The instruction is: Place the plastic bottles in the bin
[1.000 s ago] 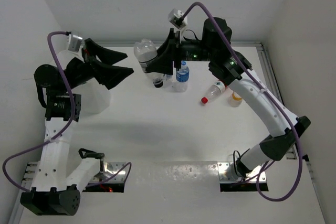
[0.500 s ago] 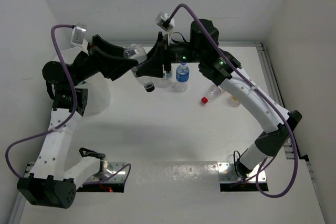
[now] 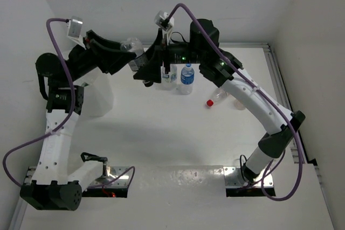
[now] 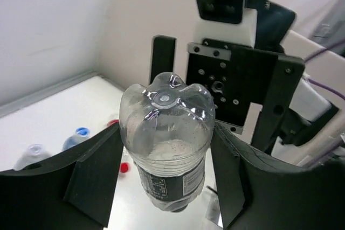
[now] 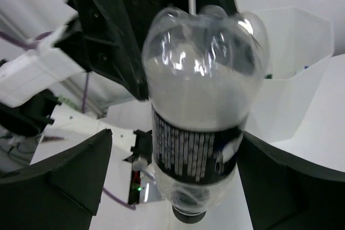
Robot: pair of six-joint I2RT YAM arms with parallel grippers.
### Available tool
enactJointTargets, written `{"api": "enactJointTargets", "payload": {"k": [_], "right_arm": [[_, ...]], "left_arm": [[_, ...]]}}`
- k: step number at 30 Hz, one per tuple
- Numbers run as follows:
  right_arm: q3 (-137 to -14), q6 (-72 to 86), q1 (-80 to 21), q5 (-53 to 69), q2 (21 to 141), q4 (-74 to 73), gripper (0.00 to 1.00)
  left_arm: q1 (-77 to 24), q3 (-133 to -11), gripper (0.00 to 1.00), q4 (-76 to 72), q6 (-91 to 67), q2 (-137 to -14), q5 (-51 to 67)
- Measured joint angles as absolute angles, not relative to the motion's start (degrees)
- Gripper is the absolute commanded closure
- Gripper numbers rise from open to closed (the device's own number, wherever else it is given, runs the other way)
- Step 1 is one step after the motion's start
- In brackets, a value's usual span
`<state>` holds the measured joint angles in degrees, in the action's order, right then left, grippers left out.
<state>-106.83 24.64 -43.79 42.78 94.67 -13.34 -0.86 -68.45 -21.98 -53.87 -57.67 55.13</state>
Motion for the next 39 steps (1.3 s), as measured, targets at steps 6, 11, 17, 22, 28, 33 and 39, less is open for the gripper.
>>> {"api": "enactJointTargets", "payload": {"k": [6, 11, 17, 22, 28, 33, 39], "right_arm": [[-104.27, 26.11, -35.44, 41.74, 93.65, -14.44, 0.09], [-100.42, 18.55, -27.83, 35.77, 91.83, -22.24, 0.09], [-89.95, 7.62, -24.75, 26.61, 88.82, -27.16, 0.09], [-85.14, 1.87, -24.16, 18.83, 89.80, -26.13, 0.09], [-81.34, -2.00, -23.62, 14.00, 92.92, -21.85, 0.07], [-77.73, -3.31, -21.54, 15.46, 95.79, -17.06, 0.04], [-68.55, -4.03, -18.81, 21.80, 96.82, -8.38, 0.04]], "left_arm": [[10.11, -87.96, 1.00, 2.92, -32.40, -60.82, 41.67], [15.11, -95.04, 1.00, 15.44, -16.62, -62.54, 23.70], [20.12, -83.26, 1.00, 19.77, -7.03, -61.21, 12.60], [21.50, -79.18, 0.45, 23.83, -4.80, -63.33, 8.93], [22.52, -78.11, 0.09, 26.98, -3.81, -63.44, 8.95], [23.24, -77.36, 0.09, 27.38, -3.66, -63.42, 12.34], [23.24, -76.51, 0.09, 27.35, -4.12, -63.40, 17.52]]}}
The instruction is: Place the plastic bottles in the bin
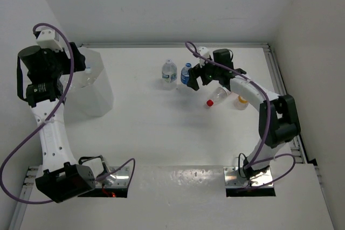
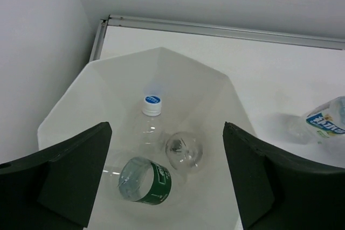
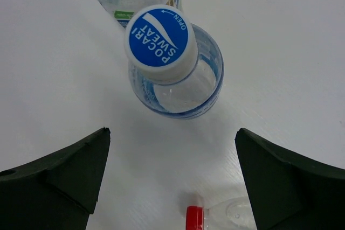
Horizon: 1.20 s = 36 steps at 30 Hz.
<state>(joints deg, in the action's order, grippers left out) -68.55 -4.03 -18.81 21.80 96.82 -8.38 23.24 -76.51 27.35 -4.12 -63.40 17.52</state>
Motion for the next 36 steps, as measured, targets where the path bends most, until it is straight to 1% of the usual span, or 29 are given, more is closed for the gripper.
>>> {"api": "enactJointTargets", "payload": {"k": [9, 12, 13, 14, 16, 17, 18, 19, 20, 21, 24, 27, 28, 31, 34, 36], "right_arm": [[-66.72, -4.12, -17.32, 31.90, 102.67, 3.44, 0.04], [-66.76, -4.08, -17.32, 34.13, 104.95, 6.98, 0.09], [-66.89, -4.10, -17.32, 34.63, 105.78, 7.86, 0.12], [-67.16, -4.08, -17.32, 34.94, 106.69, 8.51, 0.22], [-67.94, -4.10, -17.28, 35.09, 108.47, 9.23, 0.32], [-68.10, -4.14, -17.28, 35.03, 108.92, 9.54, 0.41], [-68.14, -4.25, -17.28, 35.07, 109.21, 10.17, 0.45], [-68.36, -4.21, -17.26, 34.98, 109.27, 10.33, 0.50], [-68.45, -4.05, -17.21, 35.09, 109.23, 10.37, 0.59], [-68.47, -4.12, -17.02, 35.24, 109.03, 10.26, 0.65], [-67.99, -4.38, -16.47, 36.12, 107.11, 8.80, 0.77], [-67.05, -5.19, -15.51, 38.41, 101.49, 4.58, 0.81], [-67.05, -5.54, -15.27, 39.48, 99.31, 3.09, 0.81], [-68.51, -6.11, -15.25, 43.44, 91.59, -3.22, 0.82], [-73.36, -6.33, -18.31, 46.98, 86.26, -9.45, 0.83], [-77.10, -6.28, -22.41, 48.90, 84.18, -12.67, 0.83]], "left_arm": [[23.24, -74.30, 0.09, 26.02, -5.67, -63.44, 22.72], [23.24, -73.89, 0.09, 25.82, -6.09, -63.44, 23.66], [23.24, -73.78, 0.09, 25.61, -6.22, -63.44, 23.86], [23.24, -73.71, 0.09, 25.45, -6.28, -63.44, 24.10], [23.38, -73.69, 0.10, 25.04, -6.42, -63.44, 24.88], [23.42, -73.69, 0.12, 24.82, -6.44, -63.44, 25.45], [23.66, -73.69, 0.12, 24.47, -6.46, -63.44, 26.61], [23.81, -73.69, 0.15, 24.14, -6.46, -63.44, 27.92], [23.97, -73.67, 0.16, 23.77, -6.46, -63.42, 29.47], [24.12, -73.65, 0.16, 23.16, -6.39, -63.37, 32.03], [24.32, -73.38, 0.22, 21.19, -6.59, -62.92, 39.57], [24.10, -73.14, 0.24, 18.33, -7.22, -62.30, 49.54], [23.59, -73.14, 0.25, 17.50, -7.57, -62.11, 52.27], [19.42, -73.14, 0.25, 15.84, -8.19, -61.56, 60.73], [13.82, -73.14, 0.26, 15.35, -8.27, -60.97, 64.53], [8.93, -73.10, 0.27, 14.92, -8.54, -60.45, 65.41]]}}
